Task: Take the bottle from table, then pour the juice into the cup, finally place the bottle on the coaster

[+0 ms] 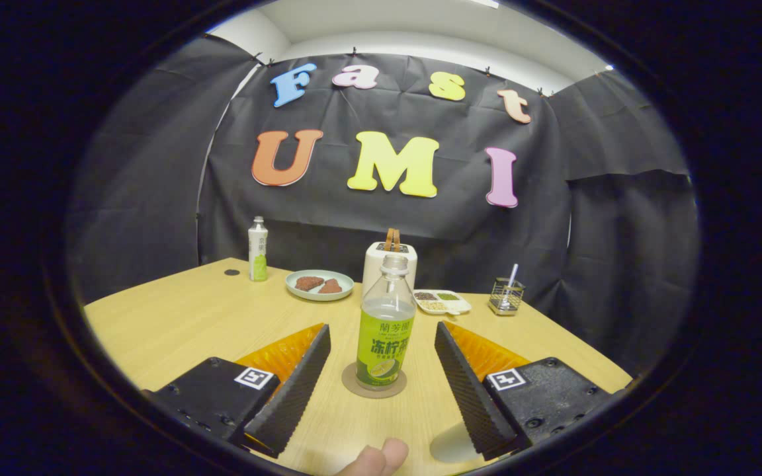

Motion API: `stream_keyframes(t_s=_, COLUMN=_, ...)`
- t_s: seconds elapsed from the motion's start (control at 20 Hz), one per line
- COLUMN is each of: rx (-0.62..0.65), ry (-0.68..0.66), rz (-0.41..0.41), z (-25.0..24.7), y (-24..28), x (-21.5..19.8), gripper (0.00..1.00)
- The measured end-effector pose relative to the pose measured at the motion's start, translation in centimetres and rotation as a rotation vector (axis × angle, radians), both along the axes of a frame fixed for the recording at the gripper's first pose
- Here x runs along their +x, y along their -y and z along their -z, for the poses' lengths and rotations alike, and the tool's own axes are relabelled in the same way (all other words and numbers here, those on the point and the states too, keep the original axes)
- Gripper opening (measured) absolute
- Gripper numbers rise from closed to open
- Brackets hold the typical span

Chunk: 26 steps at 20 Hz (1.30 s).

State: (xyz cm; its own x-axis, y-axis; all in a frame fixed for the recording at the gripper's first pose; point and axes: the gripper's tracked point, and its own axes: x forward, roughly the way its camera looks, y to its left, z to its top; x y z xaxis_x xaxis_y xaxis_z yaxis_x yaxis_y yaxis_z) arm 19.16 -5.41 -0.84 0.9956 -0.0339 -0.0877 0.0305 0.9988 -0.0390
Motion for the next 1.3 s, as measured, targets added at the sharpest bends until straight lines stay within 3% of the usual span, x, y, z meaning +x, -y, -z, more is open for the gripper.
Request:
stream_keyframes(t_s=0.75, rx=0.129, ry=0.111, rz=0.039, z=-1.7, y=1.3, x=-18.3, gripper=1.00)
stream_keyframes(t_s=0.9, rx=0.100, ry=0.118, rz=0.105, z=-1.8, y=3.2, x=-20.9, gripper=1.00)
stream_keyframes(t_s=1.3, rx=0.100, ry=0.145, rz=0.165, z=-2.2, y=4.7, x=-24.5, gripper=1.00)
